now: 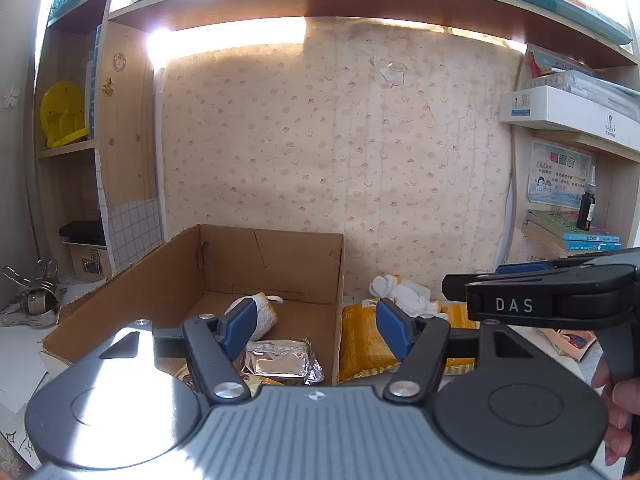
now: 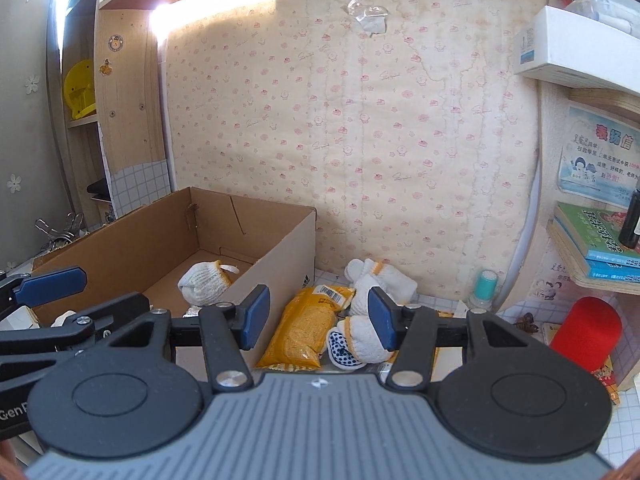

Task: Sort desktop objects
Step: 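Move both tools from the shoebox toward the yellow bags and gloves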

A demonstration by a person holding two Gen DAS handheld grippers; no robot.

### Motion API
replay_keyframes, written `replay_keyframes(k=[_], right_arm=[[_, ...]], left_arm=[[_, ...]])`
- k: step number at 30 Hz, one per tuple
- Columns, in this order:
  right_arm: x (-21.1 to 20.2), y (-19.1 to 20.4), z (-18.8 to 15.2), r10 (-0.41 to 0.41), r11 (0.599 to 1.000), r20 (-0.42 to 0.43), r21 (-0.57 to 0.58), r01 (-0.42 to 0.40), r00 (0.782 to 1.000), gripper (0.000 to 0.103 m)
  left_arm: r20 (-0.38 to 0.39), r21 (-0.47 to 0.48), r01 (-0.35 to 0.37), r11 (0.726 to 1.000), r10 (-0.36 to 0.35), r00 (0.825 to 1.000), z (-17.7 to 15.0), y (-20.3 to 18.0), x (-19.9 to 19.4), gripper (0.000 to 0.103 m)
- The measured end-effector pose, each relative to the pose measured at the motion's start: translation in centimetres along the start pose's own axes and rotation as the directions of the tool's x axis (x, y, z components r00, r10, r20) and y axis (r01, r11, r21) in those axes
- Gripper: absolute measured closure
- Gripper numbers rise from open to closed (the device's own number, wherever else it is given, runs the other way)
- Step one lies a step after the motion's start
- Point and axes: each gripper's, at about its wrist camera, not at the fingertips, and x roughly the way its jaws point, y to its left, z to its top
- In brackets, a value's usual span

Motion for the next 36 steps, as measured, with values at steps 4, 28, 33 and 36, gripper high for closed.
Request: replay_keyframes(k=[4, 28, 33, 36], right_arm=[[-0.8, -1.0, -0.4, -0.013, 1.0, 0.005, 0.007, 0.013, 1.0, 0.05], [-4.7, -7.0, -4.1, -0.106, 0.992, -0.001, 0.071, 0.106, 0.994, 0.049], [-5.5, -8.4, -5.3, -0.137, 0.987, -0.013, 0.082, 0.138, 0.99, 0.049], [-5.8, -9.3, -6.1, -0.154, 0.982, -0.024, 0.102, 0.156, 0.988, 0.047]], left_arm=[[-0.005, 0.005, 0.014, 1.0, -0.014, 1.0, -0.2, -0.9, 0.0, 0.034], [-0.045, 0.043, 0.085, 0.995, -0.083, 0.996, -1.9, -5.4, 0.1, 0.034], [-0.054, 0.05, 0.099, 0.994, -0.096, 0.994, -2.1, -6.2, 0.3, 0.034], [-0.059, 0.052, 0.105, 0.993, -0.102, 0.993, -2.3, -6.5, 0.4, 0.034]])
